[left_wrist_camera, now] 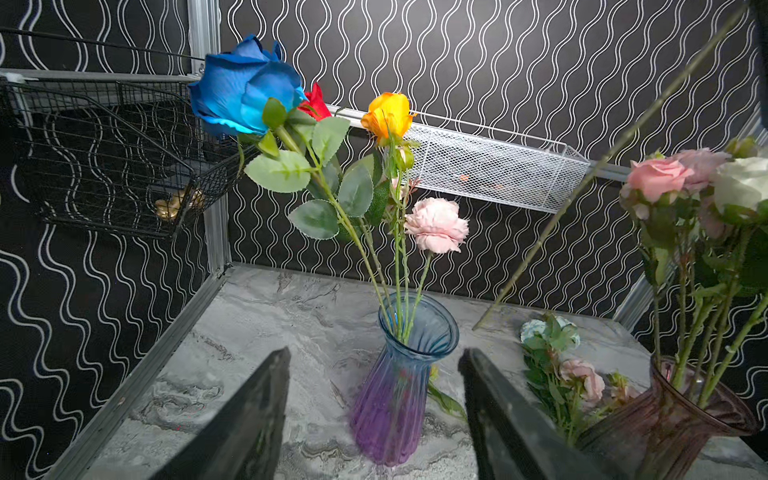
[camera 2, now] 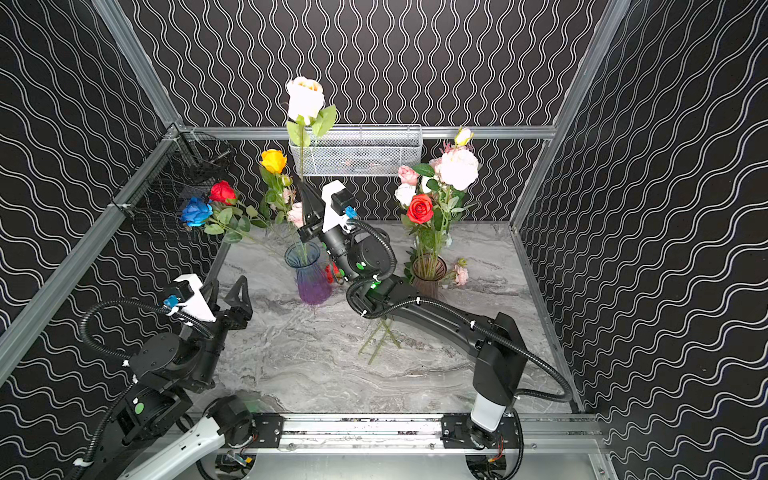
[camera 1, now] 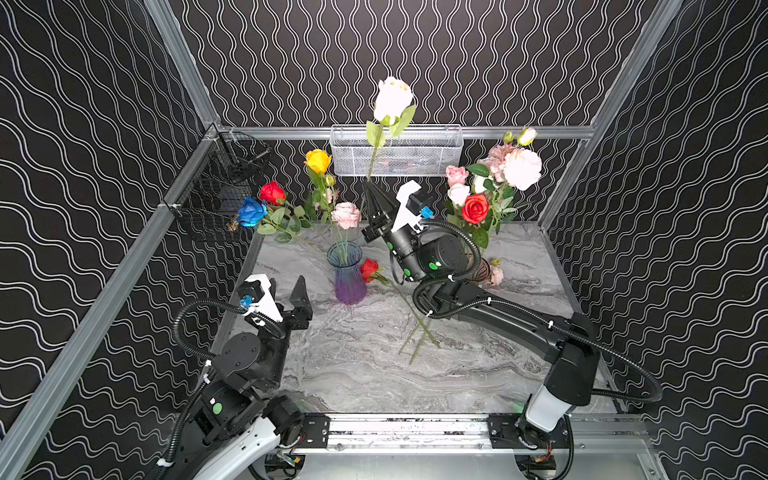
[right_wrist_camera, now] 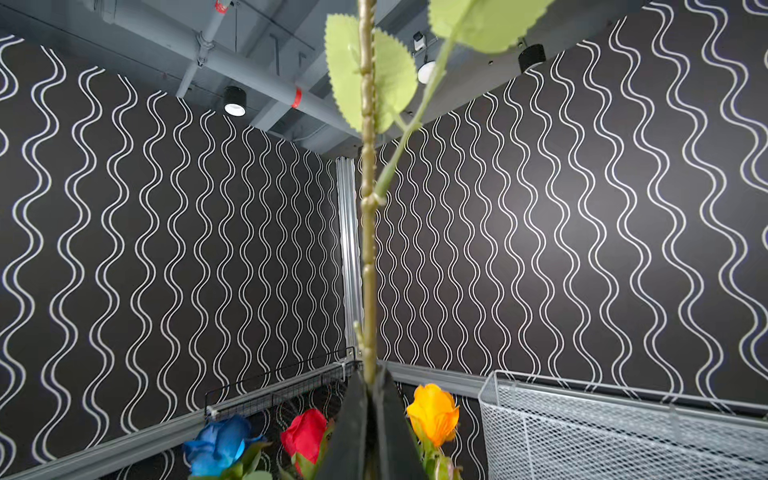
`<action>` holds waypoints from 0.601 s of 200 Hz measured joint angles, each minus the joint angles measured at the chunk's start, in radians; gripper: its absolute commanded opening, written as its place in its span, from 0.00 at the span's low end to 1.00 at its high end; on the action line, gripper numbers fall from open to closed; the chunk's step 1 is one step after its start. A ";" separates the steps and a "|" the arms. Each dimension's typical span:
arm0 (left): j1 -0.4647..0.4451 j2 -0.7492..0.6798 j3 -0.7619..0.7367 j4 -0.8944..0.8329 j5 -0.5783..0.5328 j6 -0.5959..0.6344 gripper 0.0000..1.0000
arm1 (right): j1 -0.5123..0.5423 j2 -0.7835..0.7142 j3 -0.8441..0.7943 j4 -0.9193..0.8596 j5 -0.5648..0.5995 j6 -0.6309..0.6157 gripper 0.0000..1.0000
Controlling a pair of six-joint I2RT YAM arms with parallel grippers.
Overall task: Arrange the flowers into the vase
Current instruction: 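Lift the white rose with the right gripper and lower it into the blue-purple vase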
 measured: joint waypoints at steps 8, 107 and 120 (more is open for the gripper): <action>0.009 0.000 0.000 -0.002 0.003 0.000 0.68 | -0.008 0.017 0.021 0.000 -0.008 0.011 0.00; 0.150 0.040 -0.001 -0.006 0.117 -0.060 0.68 | -0.061 0.256 0.164 -0.157 -0.058 0.072 0.08; 0.156 0.044 -0.001 -0.006 0.118 -0.063 0.68 | -0.064 0.278 0.169 -0.196 -0.061 0.079 0.11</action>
